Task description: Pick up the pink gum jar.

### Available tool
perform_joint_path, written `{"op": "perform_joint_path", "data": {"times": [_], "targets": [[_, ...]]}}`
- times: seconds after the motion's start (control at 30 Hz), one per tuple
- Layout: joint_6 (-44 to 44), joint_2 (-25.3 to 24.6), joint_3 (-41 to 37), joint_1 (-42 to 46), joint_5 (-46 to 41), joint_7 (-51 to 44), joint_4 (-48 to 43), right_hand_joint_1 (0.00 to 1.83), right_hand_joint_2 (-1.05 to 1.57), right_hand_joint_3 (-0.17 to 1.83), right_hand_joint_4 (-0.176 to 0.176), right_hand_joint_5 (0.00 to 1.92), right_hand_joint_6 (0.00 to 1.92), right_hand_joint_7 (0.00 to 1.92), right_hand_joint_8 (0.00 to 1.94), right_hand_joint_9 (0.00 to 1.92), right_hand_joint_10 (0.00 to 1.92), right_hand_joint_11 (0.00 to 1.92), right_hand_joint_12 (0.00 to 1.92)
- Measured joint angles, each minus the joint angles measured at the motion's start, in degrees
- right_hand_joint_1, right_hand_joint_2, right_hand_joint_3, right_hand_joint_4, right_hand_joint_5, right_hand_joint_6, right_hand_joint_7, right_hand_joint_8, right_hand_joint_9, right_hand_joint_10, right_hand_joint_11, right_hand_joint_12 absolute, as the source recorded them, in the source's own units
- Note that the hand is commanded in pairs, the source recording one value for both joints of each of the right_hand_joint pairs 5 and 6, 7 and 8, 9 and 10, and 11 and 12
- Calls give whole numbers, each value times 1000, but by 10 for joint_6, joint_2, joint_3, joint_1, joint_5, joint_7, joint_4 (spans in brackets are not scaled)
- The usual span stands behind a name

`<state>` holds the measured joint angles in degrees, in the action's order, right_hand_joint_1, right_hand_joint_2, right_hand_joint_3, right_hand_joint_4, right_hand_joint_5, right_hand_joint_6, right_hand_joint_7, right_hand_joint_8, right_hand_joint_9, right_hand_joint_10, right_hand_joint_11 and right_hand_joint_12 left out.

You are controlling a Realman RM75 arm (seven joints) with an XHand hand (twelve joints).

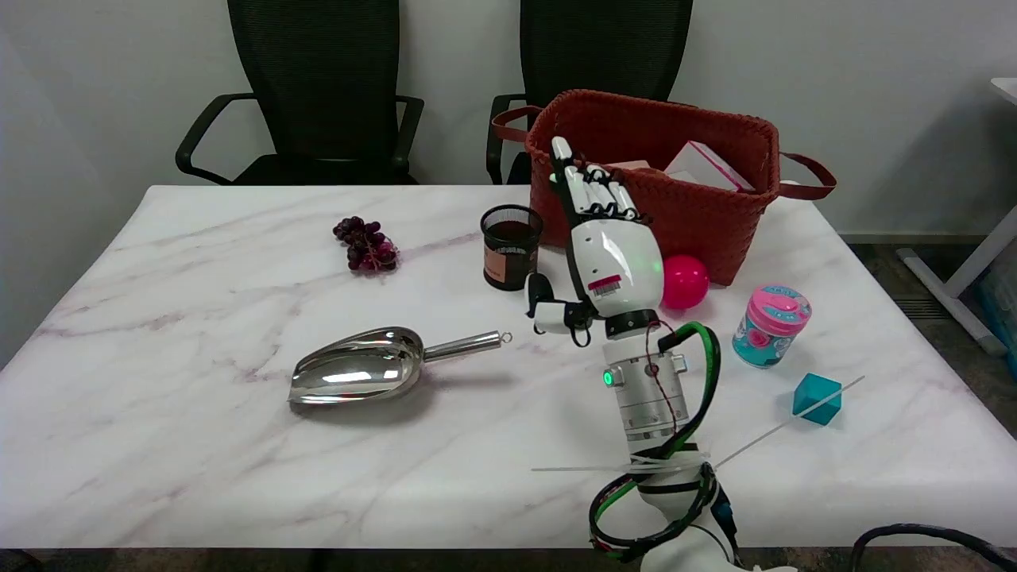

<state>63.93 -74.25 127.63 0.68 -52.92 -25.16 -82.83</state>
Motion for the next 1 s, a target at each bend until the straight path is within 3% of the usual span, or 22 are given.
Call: {"op": "perform_joint_path", "data": {"times": [0.67,1.0], "targets": [[-28,8,5,-12,-25,48,15,1311,403,1131,0,49,49,417,417,359,359,231,231],[0,10,7,-12,-39,56,16,1308,413,1122,0,51,51,420,420,358,358,237,237]]}}
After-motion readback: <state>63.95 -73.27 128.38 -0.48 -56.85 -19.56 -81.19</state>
